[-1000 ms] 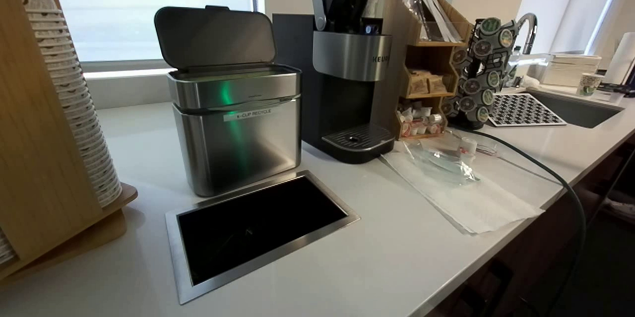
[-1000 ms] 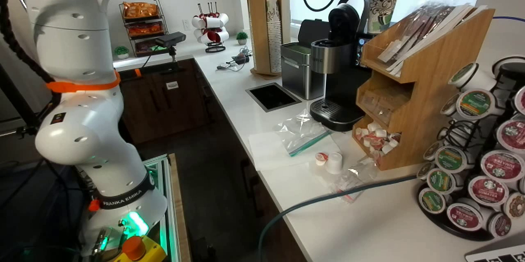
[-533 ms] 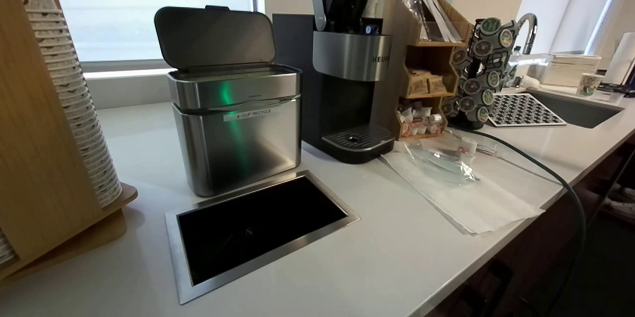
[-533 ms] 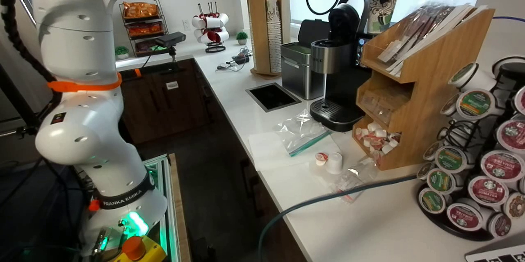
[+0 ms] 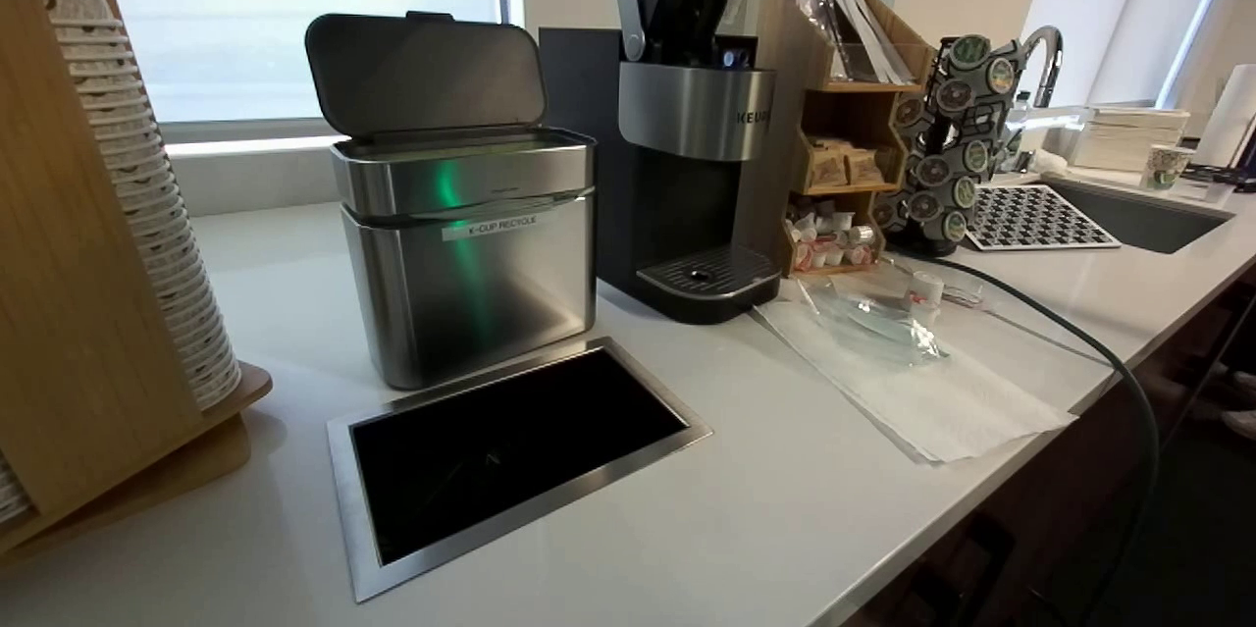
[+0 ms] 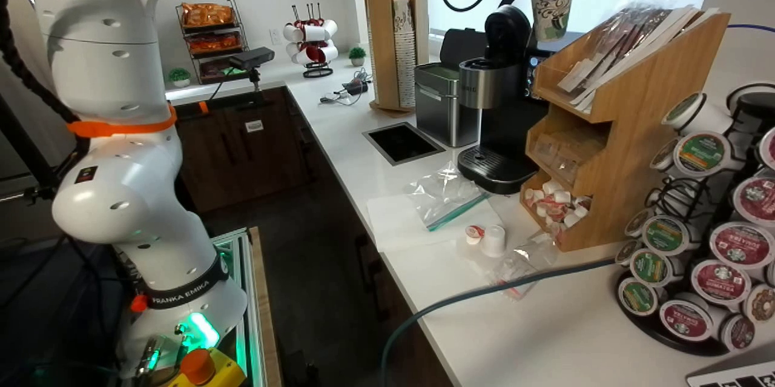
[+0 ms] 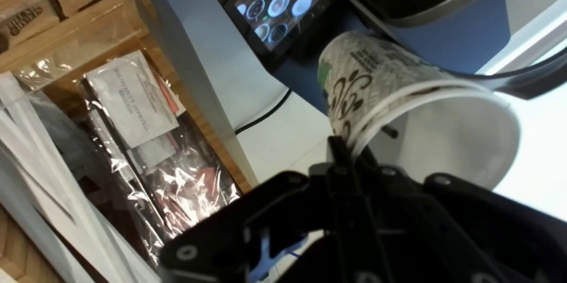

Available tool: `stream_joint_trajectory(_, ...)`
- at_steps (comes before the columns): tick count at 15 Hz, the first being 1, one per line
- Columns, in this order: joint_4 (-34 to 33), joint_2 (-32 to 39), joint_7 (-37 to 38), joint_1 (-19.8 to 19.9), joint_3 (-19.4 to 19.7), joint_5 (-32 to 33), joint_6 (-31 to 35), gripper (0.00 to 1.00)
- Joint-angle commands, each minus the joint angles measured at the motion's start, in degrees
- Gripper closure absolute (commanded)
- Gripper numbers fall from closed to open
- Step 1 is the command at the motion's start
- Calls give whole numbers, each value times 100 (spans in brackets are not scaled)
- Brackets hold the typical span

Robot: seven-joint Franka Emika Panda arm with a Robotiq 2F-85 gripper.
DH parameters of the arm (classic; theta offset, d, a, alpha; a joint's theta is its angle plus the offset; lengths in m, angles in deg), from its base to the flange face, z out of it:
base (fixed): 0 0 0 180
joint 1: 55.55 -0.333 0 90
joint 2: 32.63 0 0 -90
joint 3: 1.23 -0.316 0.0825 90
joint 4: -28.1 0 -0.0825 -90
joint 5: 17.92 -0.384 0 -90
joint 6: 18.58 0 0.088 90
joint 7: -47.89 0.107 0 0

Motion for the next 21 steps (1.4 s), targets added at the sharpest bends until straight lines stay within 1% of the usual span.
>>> stream_joint_trajectory(1, 698, -596, -14, -9, 8, 30, -118, 99)
stream_joint_trajectory(8, 2158, -1826, 67, 4, 56, 332, 92, 99)
stream_joint_trajectory(12, 2922, -2456, 99, 77, 74, 512, -45, 99)
stream_joint_trajectory(17, 3708, -2921, -20, 199, 73, 360, -75, 99)
stream_joint_trajectory(21, 4229, -3066, 4, 266, 67, 328, -5, 99)
